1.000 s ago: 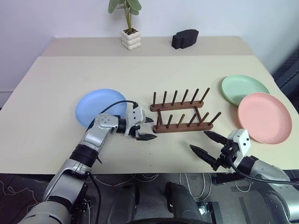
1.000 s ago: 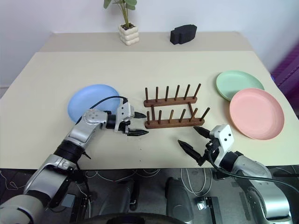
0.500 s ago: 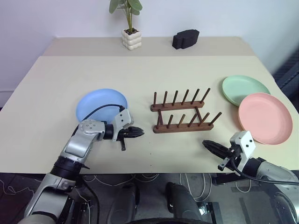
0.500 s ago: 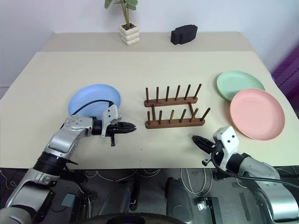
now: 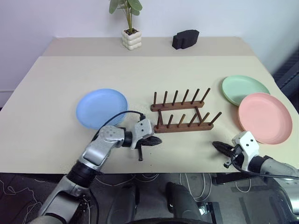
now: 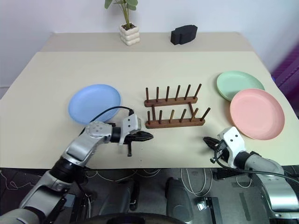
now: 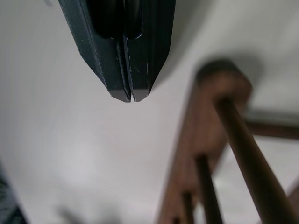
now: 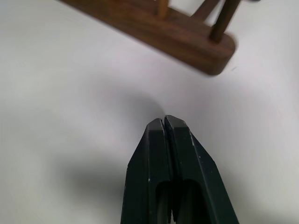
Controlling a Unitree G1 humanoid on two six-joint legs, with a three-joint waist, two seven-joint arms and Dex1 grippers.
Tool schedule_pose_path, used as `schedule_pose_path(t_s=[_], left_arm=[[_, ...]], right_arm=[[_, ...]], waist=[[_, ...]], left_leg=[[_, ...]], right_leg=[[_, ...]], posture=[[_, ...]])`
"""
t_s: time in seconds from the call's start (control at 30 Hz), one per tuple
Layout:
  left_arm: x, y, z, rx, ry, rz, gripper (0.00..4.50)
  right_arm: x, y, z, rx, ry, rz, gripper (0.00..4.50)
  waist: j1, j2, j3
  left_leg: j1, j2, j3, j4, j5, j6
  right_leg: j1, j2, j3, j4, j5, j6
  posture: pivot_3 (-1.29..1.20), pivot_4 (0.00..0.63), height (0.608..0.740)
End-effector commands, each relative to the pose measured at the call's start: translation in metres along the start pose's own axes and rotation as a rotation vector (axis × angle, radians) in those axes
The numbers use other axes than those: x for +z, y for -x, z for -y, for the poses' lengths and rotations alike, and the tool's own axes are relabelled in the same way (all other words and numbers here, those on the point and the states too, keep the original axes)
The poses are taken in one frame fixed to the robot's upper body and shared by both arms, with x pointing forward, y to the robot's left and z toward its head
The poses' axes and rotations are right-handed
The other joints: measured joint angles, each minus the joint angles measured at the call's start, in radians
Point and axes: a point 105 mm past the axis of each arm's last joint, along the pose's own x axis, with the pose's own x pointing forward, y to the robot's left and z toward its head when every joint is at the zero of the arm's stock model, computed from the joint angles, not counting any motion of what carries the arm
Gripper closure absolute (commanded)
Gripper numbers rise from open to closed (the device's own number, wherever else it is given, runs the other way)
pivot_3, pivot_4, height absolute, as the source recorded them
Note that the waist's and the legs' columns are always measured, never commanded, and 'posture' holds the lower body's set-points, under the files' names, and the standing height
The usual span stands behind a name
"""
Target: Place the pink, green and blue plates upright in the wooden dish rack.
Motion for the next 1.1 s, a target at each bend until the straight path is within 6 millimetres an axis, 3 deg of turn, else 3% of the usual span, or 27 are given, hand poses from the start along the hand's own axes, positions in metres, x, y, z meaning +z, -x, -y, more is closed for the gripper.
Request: schedule_pose_path(t_s=[0.03,0.43,1.1], left_arm=[[0.006,-0.002,-0.01,0.082,-0.037,0.015,4.48],[0.004,0.002,-0.03,0.216,-0.039,0.017,4.48],[0.003,0.006,-0.042,0.275,-0.052,0.022,4.48]], right_arm=[[0.0,-0.009,0.008,-0.049,0.034,-0.003,4.5],[0.018,-0.034,0.016,-0.073,0.08,0.049,4.5],[0.032,-0.045,0.018,-0.092,0.107,0.086,4.5]], waist=[[-0.001,0.0,0.0],[-0.003,0.0,0.0],[-0.001,0.0,0.0]], left_leg=[[0.0,0.0,0.0,0.0,0.0,0.0],[0.001,-0.001,0.0,0.0,0.0,0.0],[0.001,-0.001,0.0,0.0,0.0,0.0]], right_leg=[[0.0,0.0,0.0,0.0,0.0,0.0],[0.0,0.0,0.0,0.001,0.002,-0.002],[0.0,0.0,0.0,0.001,0.002,-0.002]], posture=[[0.0,0.15,0.736],[0.0,0.15,0.736],[0.0,0.15,0.736]])
